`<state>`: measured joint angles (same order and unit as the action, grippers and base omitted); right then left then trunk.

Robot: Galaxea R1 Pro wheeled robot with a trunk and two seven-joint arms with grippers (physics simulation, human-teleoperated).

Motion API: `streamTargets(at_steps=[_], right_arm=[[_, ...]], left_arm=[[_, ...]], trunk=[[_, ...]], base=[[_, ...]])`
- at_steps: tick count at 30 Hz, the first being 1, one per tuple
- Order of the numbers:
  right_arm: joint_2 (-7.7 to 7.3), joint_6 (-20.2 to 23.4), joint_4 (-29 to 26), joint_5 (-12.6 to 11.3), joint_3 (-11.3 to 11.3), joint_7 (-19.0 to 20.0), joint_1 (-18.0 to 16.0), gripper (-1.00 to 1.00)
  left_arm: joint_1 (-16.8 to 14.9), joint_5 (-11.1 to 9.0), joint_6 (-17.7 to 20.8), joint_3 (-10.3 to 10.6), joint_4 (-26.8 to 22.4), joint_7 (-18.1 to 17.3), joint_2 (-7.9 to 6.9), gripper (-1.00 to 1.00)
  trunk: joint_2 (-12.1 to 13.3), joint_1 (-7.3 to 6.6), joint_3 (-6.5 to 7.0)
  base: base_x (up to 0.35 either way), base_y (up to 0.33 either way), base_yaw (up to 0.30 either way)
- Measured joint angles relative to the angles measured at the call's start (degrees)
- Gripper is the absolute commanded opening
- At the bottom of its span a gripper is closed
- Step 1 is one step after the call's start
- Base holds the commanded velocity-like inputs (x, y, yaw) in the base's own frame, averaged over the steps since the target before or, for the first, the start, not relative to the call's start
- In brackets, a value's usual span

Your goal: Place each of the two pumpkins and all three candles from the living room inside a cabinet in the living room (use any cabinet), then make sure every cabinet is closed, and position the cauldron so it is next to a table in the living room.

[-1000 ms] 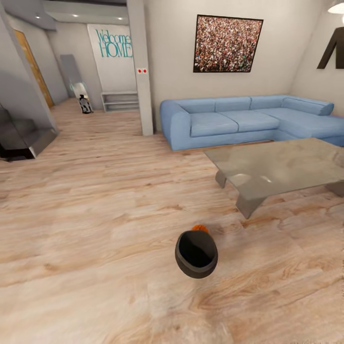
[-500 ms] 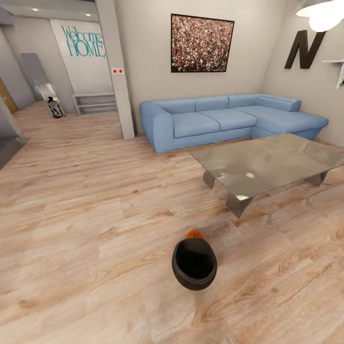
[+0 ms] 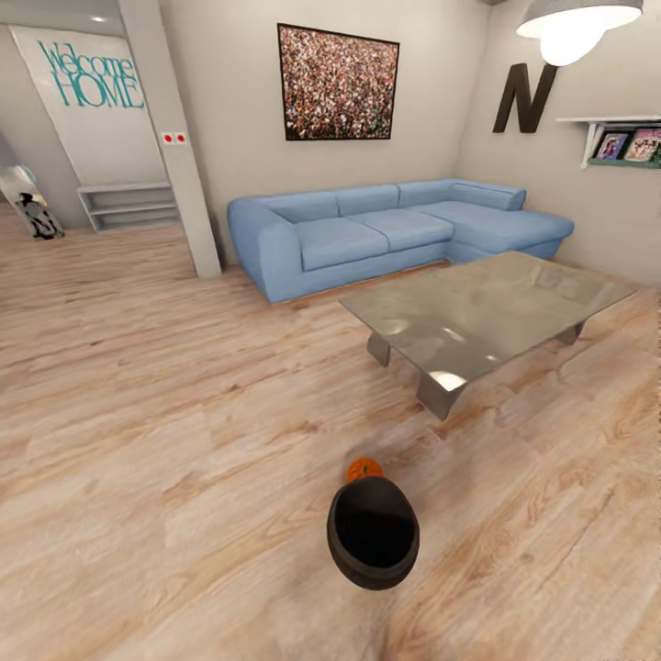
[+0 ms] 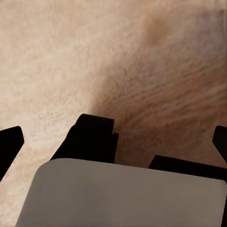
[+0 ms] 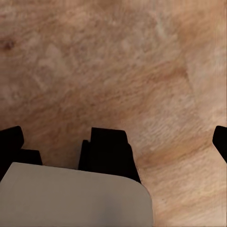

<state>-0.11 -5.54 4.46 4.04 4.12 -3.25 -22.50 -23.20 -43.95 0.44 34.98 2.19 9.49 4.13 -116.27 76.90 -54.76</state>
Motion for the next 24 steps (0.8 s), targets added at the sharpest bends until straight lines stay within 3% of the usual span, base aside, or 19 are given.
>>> streamTargets(at_steps=[10, 24], right_arm=[[0.05, 0.0, -0.1, 0.4, 0.0, 0.0, 0.0, 1.0], [0.16, -0.1, -0.2, 0.6, 0.2, -0.1, 1.0, 1.0]], left_arm=[[0.0, 0.0, 0.0, 0.0, 0.0, 0.0, 0.06, 1.0], [0.0, 0.0, -0.1, 0.0, 0.0, 0.0, 0.05, 1.0]], trunk=[[0.0, 0.0, -0.73], [0.0, 0.0, -0.87]], base=[[0.107, 0.073, -0.14], [0.024, 0.016, -0.007]])
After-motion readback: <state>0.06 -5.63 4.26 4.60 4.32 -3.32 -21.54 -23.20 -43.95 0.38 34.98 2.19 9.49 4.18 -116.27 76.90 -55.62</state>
